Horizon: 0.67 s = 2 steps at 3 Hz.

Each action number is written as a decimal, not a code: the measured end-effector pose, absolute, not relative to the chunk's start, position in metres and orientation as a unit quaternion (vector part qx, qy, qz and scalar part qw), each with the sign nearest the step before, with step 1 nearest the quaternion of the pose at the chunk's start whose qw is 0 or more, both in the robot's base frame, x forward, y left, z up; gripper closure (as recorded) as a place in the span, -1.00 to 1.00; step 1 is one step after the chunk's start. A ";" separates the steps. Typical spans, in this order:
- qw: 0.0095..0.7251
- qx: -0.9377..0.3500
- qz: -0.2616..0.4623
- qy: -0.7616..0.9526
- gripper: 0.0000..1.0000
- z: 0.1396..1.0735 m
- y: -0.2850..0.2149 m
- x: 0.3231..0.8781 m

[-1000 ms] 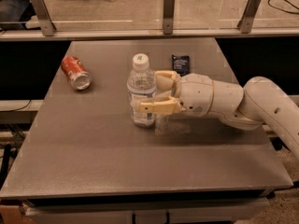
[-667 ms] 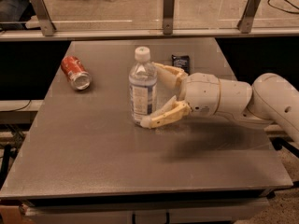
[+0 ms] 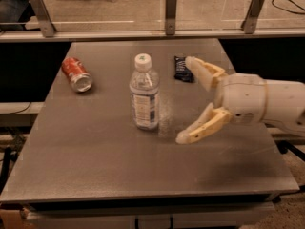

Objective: Place blue plastic bottle upright

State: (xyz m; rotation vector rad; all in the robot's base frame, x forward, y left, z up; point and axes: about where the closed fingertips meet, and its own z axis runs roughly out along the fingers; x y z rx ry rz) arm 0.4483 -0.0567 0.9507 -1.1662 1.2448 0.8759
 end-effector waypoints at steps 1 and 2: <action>0.568 -0.488 0.338 0.570 -1.00 0.963 -0.105 0.424; 0.567 -0.489 0.337 0.571 -1.00 0.963 -0.106 0.422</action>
Offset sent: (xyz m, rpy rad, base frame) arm -0.0198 -0.0401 0.0101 -0.0517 0.0188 -0.0707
